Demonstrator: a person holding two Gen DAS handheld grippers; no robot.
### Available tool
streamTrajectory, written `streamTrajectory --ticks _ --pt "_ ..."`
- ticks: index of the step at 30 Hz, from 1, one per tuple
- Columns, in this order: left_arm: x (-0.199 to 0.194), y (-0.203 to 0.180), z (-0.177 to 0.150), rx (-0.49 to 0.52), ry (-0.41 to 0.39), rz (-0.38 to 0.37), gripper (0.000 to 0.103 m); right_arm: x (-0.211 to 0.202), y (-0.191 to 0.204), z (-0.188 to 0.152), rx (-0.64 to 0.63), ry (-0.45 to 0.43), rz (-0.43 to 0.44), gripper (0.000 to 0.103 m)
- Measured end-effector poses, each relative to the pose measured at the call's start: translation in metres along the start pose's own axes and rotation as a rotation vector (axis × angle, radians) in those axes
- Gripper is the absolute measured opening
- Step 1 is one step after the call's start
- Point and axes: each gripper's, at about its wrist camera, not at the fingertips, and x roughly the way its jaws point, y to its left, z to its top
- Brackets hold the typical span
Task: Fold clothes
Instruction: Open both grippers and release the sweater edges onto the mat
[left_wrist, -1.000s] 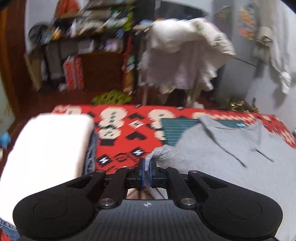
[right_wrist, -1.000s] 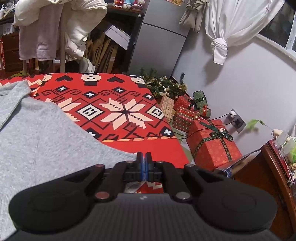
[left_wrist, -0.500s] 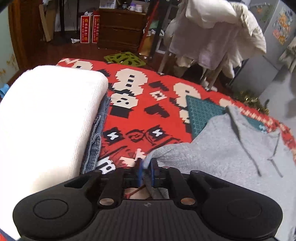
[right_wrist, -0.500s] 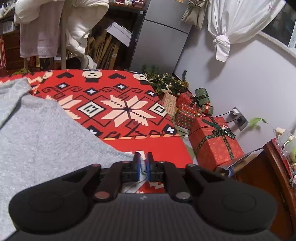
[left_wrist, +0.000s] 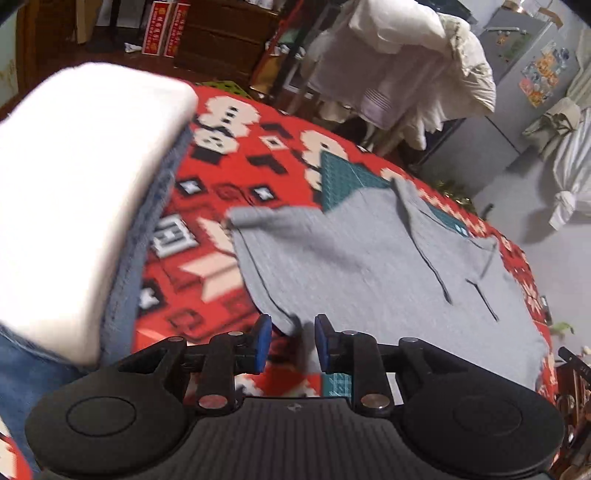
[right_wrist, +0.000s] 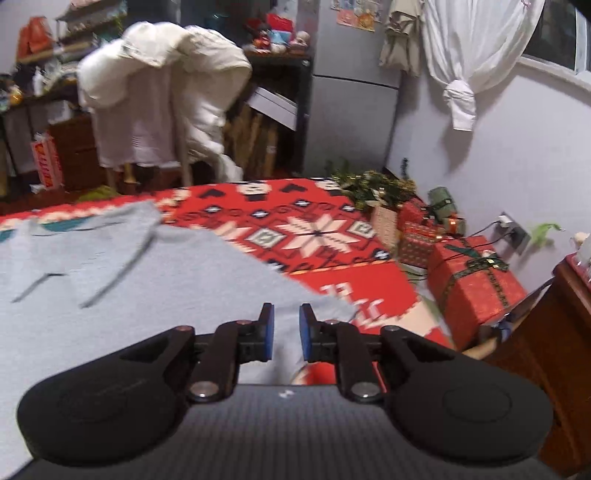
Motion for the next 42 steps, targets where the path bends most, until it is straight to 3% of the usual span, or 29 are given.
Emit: streamTrajectory --ticks 7,13,15,18,26,29,34,38,42 --pt "0.011 -0.017 -0.008 0.078 -0.038 0.072 0.022 -0.046 0.022 -0.024 0.057 -0.027 0.088 0.016" --pt "0.025 -0.042 -0.010 0.196 -0.093 0.185 0.023 -0.066 0.039 -0.042 0.076 -0.031 0.127 0.016" --pt "0.025 -0.045 -0.011 0.201 -0.102 0.188 0.004 -0.069 0.044 -0.045 0.071 -0.029 0.134 0.016" --pt "0.018 -0.046 -0.014 0.201 -0.113 0.189 0.003 -0.069 0.047 -0.046 0.076 -0.025 0.147 0.016" --pt "-0.018 -0.007 -0.019 -0.007 -0.020 0.115 0.003 -0.078 0.044 -0.044 0.077 -0.043 0.155 0.016" --pt "-0.015 0.003 -0.022 -0.033 0.015 0.133 0.005 -0.077 0.045 -0.043 0.078 -0.041 0.162 0.016" --pt "-0.025 0.016 -0.017 -0.074 -0.025 0.091 0.006 -0.077 0.041 -0.045 0.087 -0.035 0.151 0.016" --pt "-0.028 0.010 -0.003 0.014 -0.109 0.094 0.008 -0.073 0.036 -0.047 0.101 -0.016 0.148 0.016" --pt "-0.009 -0.006 0.011 0.212 -0.175 0.167 0.020 -0.070 0.036 -0.048 0.104 -0.009 0.153 0.016"
